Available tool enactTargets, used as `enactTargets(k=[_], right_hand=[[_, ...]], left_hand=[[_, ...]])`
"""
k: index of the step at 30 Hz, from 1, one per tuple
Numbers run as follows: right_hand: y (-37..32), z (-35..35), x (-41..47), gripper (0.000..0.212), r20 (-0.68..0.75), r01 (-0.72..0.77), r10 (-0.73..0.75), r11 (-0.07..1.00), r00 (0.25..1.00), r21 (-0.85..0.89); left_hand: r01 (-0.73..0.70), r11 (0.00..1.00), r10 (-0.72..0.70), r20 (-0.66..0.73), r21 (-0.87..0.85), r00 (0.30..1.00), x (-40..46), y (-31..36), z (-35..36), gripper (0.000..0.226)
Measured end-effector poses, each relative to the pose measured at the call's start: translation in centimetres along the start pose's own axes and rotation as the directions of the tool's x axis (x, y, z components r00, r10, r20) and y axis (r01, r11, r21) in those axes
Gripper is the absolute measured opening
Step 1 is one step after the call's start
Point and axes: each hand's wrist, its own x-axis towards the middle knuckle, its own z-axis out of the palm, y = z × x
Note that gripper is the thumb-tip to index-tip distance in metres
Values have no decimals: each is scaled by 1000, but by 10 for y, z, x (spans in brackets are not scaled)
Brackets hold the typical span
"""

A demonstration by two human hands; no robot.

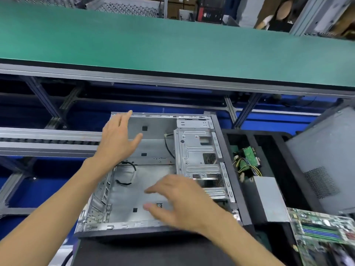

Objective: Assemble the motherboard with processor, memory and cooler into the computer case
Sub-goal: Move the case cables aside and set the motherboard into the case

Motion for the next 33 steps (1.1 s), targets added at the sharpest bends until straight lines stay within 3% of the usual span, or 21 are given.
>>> enactTargets(k=[3,4,5,7,8,10,12,14,19,24,33], right_hand=[[-29,54,-7,59,233,138,-116,987,966,-80],[-23,62,-9,59,253,126,-101,988,962,-88],[-19,56,-8,60,358,18,-17,1000,934,1],[-13,52,-11,58,283,-39,43,999,958,-20],[-14,58,-11,57,203,42,-14,990,979,-132],[-15,66,-8,50,126,172,-150,967,981,-189],[-13,67,-7,48,39,114,-108,967,993,-228],[-23,71,-9,47,77,31,-15,976,997,-216],[-21,74,-15,40,-52,58,-76,956,996,-289],[-6,66,-25,43,-148,61,-107,957,983,-285],[30,37,-39,52,-184,59,-115,955,976,-289]], left_hand=[[14,1000,-14,67,-3,998,18,1,16,76],[21,1000,-20,63,-8,998,23,-2,19,77],[24,1000,-24,49,-11,999,28,-6,23,77],[35,999,-36,30,26,999,36,-13,30,78],[41,997,-43,33,64,999,38,-16,34,79],[53,991,-61,65,127,996,42,-18,43,79],[64,986,-78,95,151,992,46,-18,49,78],[64,986,-80,96,156,992,50,-17,53,75],[22,992,-26,33,126,999,57,-14,58,57],[29,980,-21,-44,197,999,51,-14,60,55],[156,955,-138,-88,253,987,37,-18,41,38]])
